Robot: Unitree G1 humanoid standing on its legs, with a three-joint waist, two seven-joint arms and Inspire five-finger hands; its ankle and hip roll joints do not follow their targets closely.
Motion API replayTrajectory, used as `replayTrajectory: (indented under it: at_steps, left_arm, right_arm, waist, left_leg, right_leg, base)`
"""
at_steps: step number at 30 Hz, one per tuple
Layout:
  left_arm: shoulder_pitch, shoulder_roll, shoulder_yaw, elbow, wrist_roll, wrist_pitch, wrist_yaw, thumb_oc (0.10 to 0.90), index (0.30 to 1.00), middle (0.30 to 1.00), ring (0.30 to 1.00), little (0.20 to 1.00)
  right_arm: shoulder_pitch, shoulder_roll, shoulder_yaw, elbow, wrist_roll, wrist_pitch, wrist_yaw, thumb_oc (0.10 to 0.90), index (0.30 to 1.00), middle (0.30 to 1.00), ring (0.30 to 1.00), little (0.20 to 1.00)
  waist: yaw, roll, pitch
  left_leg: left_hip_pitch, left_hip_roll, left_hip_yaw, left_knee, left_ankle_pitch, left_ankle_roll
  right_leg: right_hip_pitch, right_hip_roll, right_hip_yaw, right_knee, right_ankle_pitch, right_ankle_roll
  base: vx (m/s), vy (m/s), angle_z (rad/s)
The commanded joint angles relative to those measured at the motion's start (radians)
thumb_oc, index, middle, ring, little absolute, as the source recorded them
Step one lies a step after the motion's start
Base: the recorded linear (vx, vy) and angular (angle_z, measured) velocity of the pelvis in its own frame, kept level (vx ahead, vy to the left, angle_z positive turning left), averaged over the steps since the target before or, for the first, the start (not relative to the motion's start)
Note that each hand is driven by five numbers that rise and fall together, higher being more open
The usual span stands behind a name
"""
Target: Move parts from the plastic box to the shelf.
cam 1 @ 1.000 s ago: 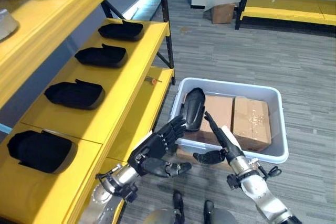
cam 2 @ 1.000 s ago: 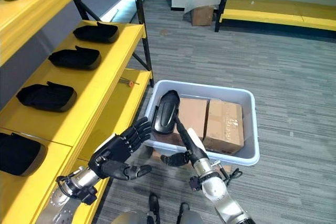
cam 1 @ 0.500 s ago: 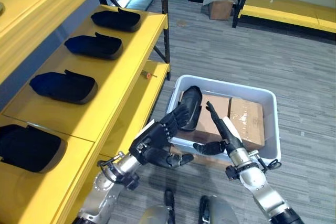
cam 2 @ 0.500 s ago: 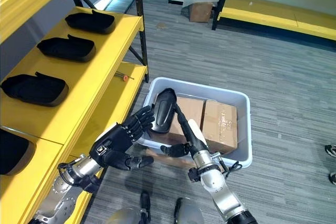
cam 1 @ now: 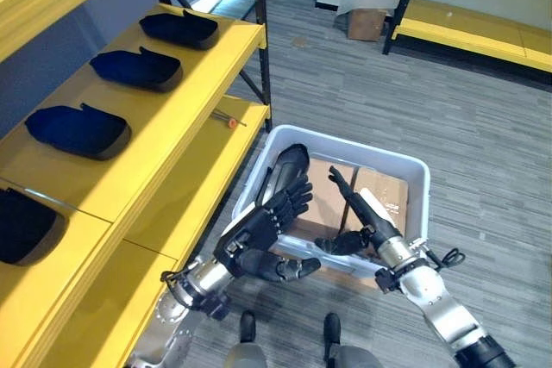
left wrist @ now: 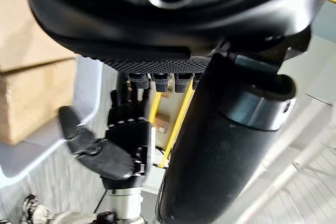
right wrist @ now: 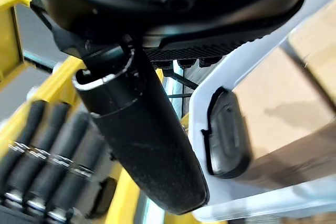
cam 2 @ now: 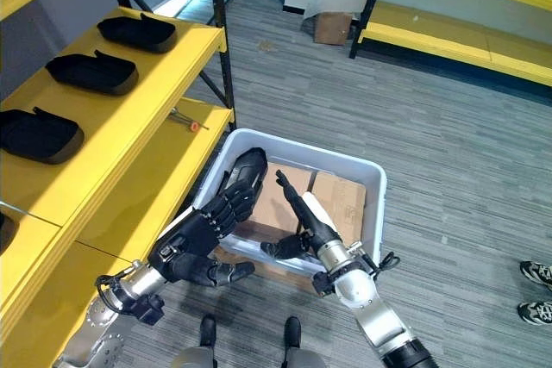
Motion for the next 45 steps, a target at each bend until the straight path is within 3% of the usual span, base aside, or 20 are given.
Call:
replayTrajectory:
  at_steps: [1,5,9,12,17,22,30,37,45]
  left_arm:
    - [-0.070,-0.005,0.008,-0.085,-0.076,-0.101,-0.007,0.900,1.000,1.000,1.000,1.000]
    - [-0.072,0.032,0.001,-0.092,-0.094,-0.073,-0.004,0.900,1.000,1.000,1.000,1.000]
    - [-0.062,0.064,0.012,-0.116,-0.111,-0.048,-0.012,0.900,1.000,1.000,1.000,1.000]
    - [-0.065,0.093,0.017,-0.120,-0.139,-0.051,-0.031,0.900,1.000,1.000,1.000,1.000]
    - [-0.107,0.101,0.012,-0.114,-0.402,-0.005,-0.120,0.900,1.000,1.000,1.000,1.000]
    - [-0.188,0.078,-0.023,-0.101,-0.336,-0.026,-0.124,0.900,1.000,1.000,1.000,1.000]
    - [-0.213,0.138,-0.002,-0.108,-0.357,0.003,-0.195,0.900,1.000,1.000,1.000,1.000]
    - [-0.251,0.145,-0.014,-0.135,-0.319,0.028,-0.182,0.900,1.000,1.000,1.000,1.000]
    - [-0.203,0.175,0.011,-0.129,-0.302,0.023,-0.227,0.900,1.000,1.000,1.000,1.000]
  right_arm:
    - [-0.150,-0.022,-0.034,-0.138,-0.115,-0.163,-0.024,0.900,1.000,1.000,1.000,1.000]
    - [-0.316,-0.136,-0.053,-0.105,-0.199,-0.202,-0.071,0.900,1.000,1.000,1.000,1.000]
    - [-0.412,-0.187,-0.032,-0.043,-0.267,-0.214,-0.094,0.900,1.000,1.000,1.000,1.000]
    - [-0.493,-0.221,0.007,0.030,-0.396,-0.260,-0.162,0.900,1.000,1.000,1.000,1.000]
    - [-0.632,-0.256,0.077,0.146,-0.542,-0.273,-0.259,0.900,1.000,1.000,1.000,1.000]
    - [-0.790,-0.274,0.185,0.282,-0.693,-0.283,-0.337,0.900,1.000,1.000,1.000,1.000]
    - [-0.926,-0.302,0.313,0.480,-0.748,-0.057,-0.435,0.900,1.000,1.000,1.000,1.000]
    - [-1.028,-0.282,0.361,0.581,-0.777,0.035,-0.493,0.900,1.000,1.000,1.000,1.000]
    - [-1.046,-0.309,0.368,0.637,-0.745,0.144,-0.530,0.900,1.000,1.000,1.000,1.000]
  waist:
    - [0.036,-0.026,-0.115]
    - [0.066,-0.033,-0.114]
    - [0.091,-0.030,-0.099]
    - [0.116,-0.020,-0.071]
    - [0.142,-0.005,-0.005]
    - [0.168,-0.002,0.079]
    - [0.220,0.008,0.181]
    - [0.246,0.001,0.223]
    - [0.263,-0.010,0.224]
  left_leg:
    - [0.004,-0.051,-0.061,0.000,-0.065,0.044]
    - [-0.016,-0.045,-0.092,0.013,-0.054,0.034]
    - [-0.045,-0.047,-0.113,0.029,-0.051,0.029]
    - [-0.086,-0.050,-0.131,0.039,-0.045,0.025]
    - [-0.165,-0.061,-0.146,0.050,-0.025,0.024]
    - [-0.252,-0.071,-0.166,0.075,-0.008,0.022]
    - [-0.407,-0.087,-0.199,0.129,0.015,0.026]
    - [-0.476,-0.088,-0.218,0.169,0.018,0.022]
    - [-0.529,-0.080,-0.231,0.173,0.026,0.020]
  right_leg:
    - [0.009,-0.087,-0.037,0.080,-0.083,0.041]
    - [0.014,-0.078,-0.057,0.100,-0.104,0.028]
    - [0.000,-0.074,-0.071,0.119,-0.117,0.022]
    - [-0.028,-0.069,-0.080,0.139,-0.132,0.015]
    - [-0.095,-0.057,-0.094,0.167,-0.141,0.005]
    - [-0.173,-0.030,-0.114,0.239,-0.170,-0.017]
    - [-0.324,0.006,-0.154,0.366,-0.205,-0.048]
    - [-0.382,0.033,-0.174,0.431,-0.228,-0.065]
    - [-0.428,0.058,-0.193,0.455,-0.235,-0.070]
  base:
    - [0.08,-0.070,0.02]
    - [0.10,-0.074,0.04]
    - [0.05,-0.065,0.20]
    - [-0.06,-0.085,0.19]
    - [-0.16,-0.079,0.15]
    - [-0.09,-0.117,0.13]
    - [-0.06,-0.173,0.10]
    - [0.00,-0.127,0.08]
    - [0.01,-0.087,0.06]
